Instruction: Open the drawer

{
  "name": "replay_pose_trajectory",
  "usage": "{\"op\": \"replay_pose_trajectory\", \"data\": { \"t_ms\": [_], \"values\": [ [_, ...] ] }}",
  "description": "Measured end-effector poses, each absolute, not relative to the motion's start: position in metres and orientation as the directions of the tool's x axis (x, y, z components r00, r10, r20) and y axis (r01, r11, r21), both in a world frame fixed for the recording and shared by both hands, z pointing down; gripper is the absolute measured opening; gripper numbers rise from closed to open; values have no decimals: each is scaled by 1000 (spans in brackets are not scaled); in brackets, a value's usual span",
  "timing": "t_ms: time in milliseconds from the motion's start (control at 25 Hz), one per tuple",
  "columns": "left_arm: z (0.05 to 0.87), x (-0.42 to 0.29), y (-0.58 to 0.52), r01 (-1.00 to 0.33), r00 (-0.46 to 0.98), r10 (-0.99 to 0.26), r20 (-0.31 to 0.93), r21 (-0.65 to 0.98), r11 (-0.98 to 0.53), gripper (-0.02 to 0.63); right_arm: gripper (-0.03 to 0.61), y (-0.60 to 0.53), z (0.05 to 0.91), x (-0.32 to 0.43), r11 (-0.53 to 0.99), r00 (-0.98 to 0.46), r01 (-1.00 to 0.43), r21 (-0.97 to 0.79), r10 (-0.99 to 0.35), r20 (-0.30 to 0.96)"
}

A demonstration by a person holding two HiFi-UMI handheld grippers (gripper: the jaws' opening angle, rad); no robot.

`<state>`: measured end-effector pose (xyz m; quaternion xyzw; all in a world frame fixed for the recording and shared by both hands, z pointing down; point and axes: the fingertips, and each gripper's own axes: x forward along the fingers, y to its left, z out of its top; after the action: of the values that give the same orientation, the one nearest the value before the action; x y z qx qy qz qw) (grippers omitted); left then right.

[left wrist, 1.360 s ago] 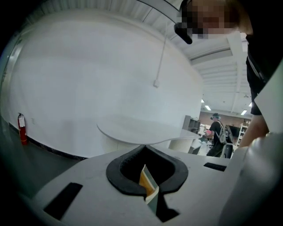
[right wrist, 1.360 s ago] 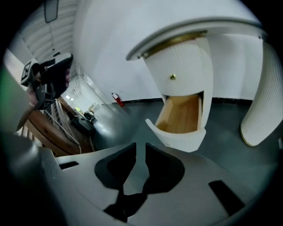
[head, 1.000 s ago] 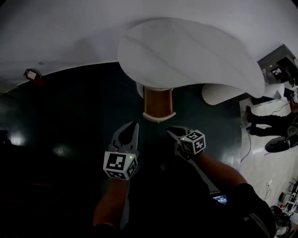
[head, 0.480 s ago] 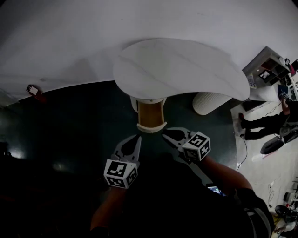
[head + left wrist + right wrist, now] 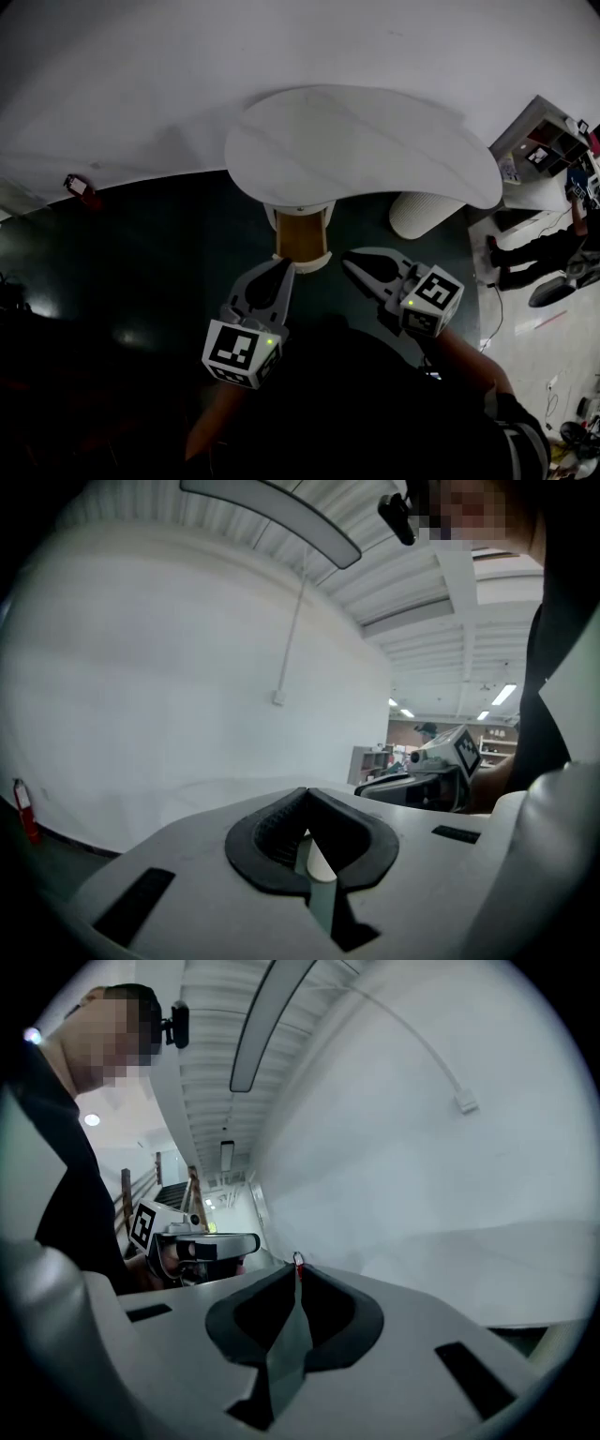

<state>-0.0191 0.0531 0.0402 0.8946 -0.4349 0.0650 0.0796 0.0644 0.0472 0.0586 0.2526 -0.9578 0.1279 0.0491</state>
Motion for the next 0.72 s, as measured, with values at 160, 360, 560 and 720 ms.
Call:
{"op": "replay_pose_trajectory", "data": {
  "t_ms": [160,360,560,720],
  "values": [
    [12,-9,55,-792,605,-783,142,2,-611,12,25,49,17,77,851,-861,-508,-131,-503,75],
    [9,-14,49,-813,581,-803,134,48,-580,11,17,58,-20,83,861,-862,-506,-46,-507,-23],
    [14,-25,44,-827,560,-815,147,47,-560,11,17,56,-18,83,861,-861,-508,-26,-508,-18],
    [12,-28,40,-835,550,-823,142,61,-547,11,17,49,-15,84,852,-853,-520,-54,-522,-21]
  ]
}}
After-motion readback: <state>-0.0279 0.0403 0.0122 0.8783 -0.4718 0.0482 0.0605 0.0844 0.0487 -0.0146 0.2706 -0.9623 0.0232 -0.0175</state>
